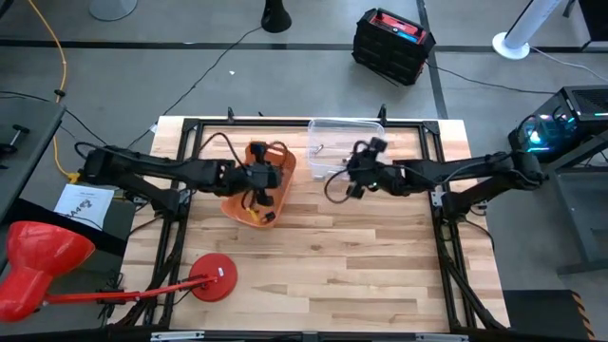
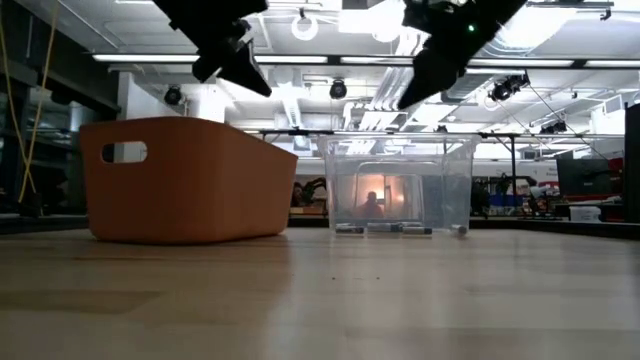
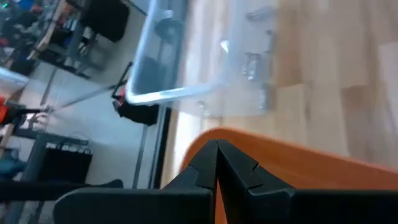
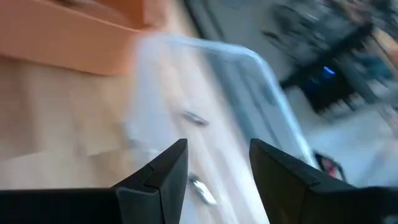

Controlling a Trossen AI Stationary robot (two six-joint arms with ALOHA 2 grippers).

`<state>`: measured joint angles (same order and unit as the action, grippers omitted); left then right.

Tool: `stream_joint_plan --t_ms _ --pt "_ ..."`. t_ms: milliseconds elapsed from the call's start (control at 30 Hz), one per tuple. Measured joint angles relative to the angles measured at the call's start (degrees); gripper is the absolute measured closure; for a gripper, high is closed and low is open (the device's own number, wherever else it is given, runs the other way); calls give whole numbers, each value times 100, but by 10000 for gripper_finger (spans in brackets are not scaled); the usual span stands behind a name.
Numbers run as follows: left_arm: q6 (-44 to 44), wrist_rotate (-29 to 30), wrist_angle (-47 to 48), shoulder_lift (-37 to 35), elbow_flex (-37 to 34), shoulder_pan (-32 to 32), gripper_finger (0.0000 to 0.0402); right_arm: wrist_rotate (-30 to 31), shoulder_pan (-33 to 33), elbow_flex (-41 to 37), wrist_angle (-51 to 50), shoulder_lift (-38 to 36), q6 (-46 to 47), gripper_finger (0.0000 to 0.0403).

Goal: Sort batteries
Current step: Adjust the transparent bin

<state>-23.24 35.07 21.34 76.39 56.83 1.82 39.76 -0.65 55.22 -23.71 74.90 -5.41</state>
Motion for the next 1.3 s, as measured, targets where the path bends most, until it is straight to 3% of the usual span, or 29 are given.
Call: stream_joint_plan --t_ms 100,267,367,467,533,667,833,1300 --pt "3 -121 -335 -280 -192 -218 401 184 287 -238 -107 -336 379 236" --pt "-19 -410 -1398 -806 -910 -528 401 -22 686 -509 -344 -903 766 244" --pt "6 -485 -1955 -1177 -1430 -658 401 -379 777 -557 -558 -1103 969 291" --pt "119 -483 -2290 -1592 -1958 -692 401 -719 843 -559 -849 -1125 1089 377" --pt "274 -484 -2398 -1894 -2240 -693 401 -929 902 -561 -900 -1113 1150 388" --pt "813 -210 -2195 -2449 -2621 -612 401 -1353 1037 -561 -1019 -1058 1161 400" --pt "1464 427 -1271 -2852 -2718 -347 401 -1269 1043 -563 -1400 -892 1257 402" --pt "2043 440 -753 -2925 -2723 398 401 -1579 672 -563 -1505 -487 1574 403"
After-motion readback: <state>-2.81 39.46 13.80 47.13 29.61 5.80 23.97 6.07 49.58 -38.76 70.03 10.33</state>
